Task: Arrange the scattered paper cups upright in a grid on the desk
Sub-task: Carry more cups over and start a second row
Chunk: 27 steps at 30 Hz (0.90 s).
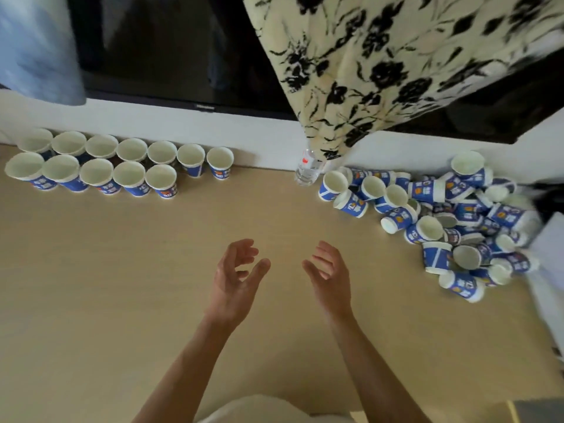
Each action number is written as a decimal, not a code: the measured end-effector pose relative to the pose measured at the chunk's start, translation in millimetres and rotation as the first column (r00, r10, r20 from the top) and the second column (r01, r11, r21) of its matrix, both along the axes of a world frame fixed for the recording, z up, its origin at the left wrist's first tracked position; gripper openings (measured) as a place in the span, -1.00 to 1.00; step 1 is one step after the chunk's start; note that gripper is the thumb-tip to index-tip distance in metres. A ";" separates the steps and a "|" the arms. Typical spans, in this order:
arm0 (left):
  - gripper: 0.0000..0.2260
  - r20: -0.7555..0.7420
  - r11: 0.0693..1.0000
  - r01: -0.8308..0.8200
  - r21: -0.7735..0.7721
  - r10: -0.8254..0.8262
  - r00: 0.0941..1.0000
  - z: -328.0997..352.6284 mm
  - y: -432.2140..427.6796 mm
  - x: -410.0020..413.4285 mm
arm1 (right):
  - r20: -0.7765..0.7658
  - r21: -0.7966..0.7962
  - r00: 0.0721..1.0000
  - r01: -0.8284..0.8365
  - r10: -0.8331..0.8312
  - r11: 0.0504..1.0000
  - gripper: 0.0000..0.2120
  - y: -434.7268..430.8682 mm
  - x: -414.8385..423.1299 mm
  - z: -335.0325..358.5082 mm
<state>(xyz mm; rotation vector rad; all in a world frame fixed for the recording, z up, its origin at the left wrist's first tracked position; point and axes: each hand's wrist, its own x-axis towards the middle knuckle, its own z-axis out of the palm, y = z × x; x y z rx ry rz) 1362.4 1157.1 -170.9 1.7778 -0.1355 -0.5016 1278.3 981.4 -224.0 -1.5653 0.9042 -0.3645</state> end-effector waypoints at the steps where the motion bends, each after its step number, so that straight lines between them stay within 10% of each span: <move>1: -0.51 0.007 1.000 0.004 0.010 -0.004 1.000 0.3 -9.3 -10.6 | -0.008 -0.014 1.000 -0.004 0.004 1.000 -0.50 -12.6 -6.7 -2.5; 7: -0.46 0.049 0.997 0.005 0.075 -0.009 0.999 2.6 -53.0 -62.8 | -0.150 -0.258 0.985 -0.126 0.090 0.958 -0.41 -92.5 -10.2 -16.4; 17: -0.52 0.101 0.981 -0.018 0.193 -0.001 0.995 4.4 -80.2 -103.0 | -0.608 -0.540 0.750 -0.632 0.262 0.555 -0.20 -196.9 62.2 -46.6; 27: -0.48 0.090 0.964 0.005 0.267 -0.030 0.996 1.2 -77.6 -112.1 | -0.687 -0.680 0.726 -0.643 -0.003 0.353 -0.29 -203.3 77.9 -65.4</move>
